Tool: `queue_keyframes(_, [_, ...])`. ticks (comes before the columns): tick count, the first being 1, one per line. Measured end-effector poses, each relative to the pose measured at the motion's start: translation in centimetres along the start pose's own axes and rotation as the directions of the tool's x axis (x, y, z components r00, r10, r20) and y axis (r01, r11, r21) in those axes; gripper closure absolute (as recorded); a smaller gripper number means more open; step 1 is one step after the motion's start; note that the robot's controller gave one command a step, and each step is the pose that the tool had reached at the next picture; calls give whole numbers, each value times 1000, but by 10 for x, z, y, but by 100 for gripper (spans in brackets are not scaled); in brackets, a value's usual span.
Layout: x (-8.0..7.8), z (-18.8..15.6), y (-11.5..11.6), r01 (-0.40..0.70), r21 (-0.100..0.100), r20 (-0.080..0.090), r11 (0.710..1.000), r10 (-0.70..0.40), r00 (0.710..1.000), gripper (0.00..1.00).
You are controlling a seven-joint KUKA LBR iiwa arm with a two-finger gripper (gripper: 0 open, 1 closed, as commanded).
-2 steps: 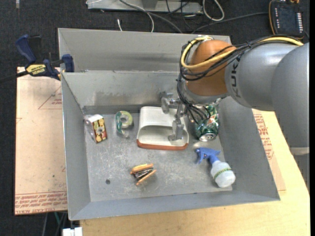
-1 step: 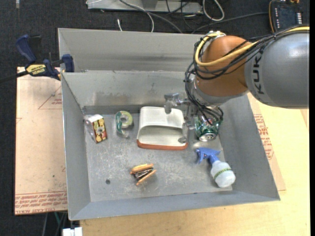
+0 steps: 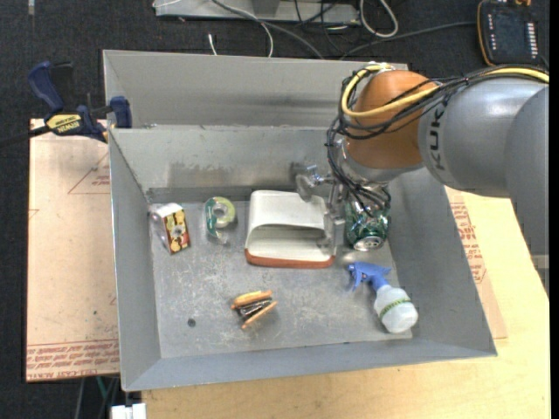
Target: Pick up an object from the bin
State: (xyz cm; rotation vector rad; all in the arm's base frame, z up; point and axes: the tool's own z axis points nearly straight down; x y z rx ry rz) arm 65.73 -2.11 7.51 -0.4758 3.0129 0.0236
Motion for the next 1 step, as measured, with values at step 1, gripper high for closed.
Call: queue_keyframes(1, [0,-3,-16,134,12,26,991,-135,991,100])
